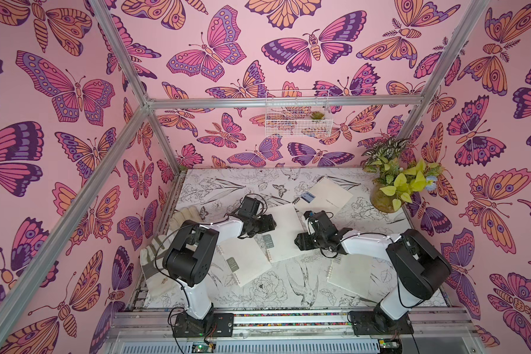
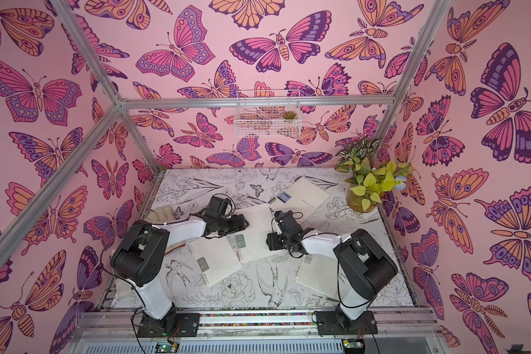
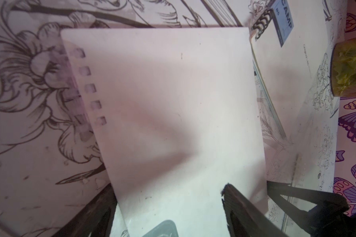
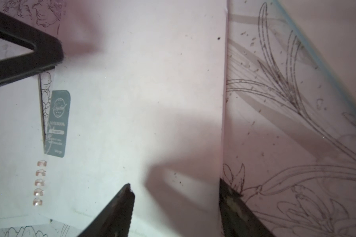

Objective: Tear off pages from different notebooks
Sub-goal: Open the notebook at the center of the board.

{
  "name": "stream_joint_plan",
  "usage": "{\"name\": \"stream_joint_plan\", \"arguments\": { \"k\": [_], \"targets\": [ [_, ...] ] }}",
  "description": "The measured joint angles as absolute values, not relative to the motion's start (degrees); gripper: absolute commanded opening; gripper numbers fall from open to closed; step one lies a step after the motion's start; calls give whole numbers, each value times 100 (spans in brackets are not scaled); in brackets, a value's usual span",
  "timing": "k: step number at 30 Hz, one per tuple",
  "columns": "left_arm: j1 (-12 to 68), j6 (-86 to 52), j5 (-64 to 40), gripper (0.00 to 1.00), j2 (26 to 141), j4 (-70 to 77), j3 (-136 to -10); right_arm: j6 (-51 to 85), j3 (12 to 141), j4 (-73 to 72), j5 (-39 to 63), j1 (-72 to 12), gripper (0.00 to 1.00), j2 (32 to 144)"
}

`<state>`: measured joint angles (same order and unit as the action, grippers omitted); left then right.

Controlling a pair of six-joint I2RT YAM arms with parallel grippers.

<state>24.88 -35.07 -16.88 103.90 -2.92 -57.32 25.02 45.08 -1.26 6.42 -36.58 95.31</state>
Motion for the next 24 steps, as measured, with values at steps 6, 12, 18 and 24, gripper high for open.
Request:
{"name": "stream_joint_plan", "arguments": {
  "k": [6, 12, 18, 24],
  "targets": [
    [2486, -3503, -1739, 83, 10600, -217, -5964, 2543, 4506, 93, 740, -3640, 49, 9435],
    [2467, -3503, -1809, 83, 10637, -161, -5986, 2554, 4495, 231, 779, -3640, 43, 9056],
    [2405, -3503, -1833, 83, 10626, -104, -5940, 2635, 4495, 174, 976, -3640, 41, 8903],
    [2388, -3505, -1835, 83, 10497, -38, -5758, 2836, 4495, -3, 1258, -3640, 41, 8853]
  ]
}}
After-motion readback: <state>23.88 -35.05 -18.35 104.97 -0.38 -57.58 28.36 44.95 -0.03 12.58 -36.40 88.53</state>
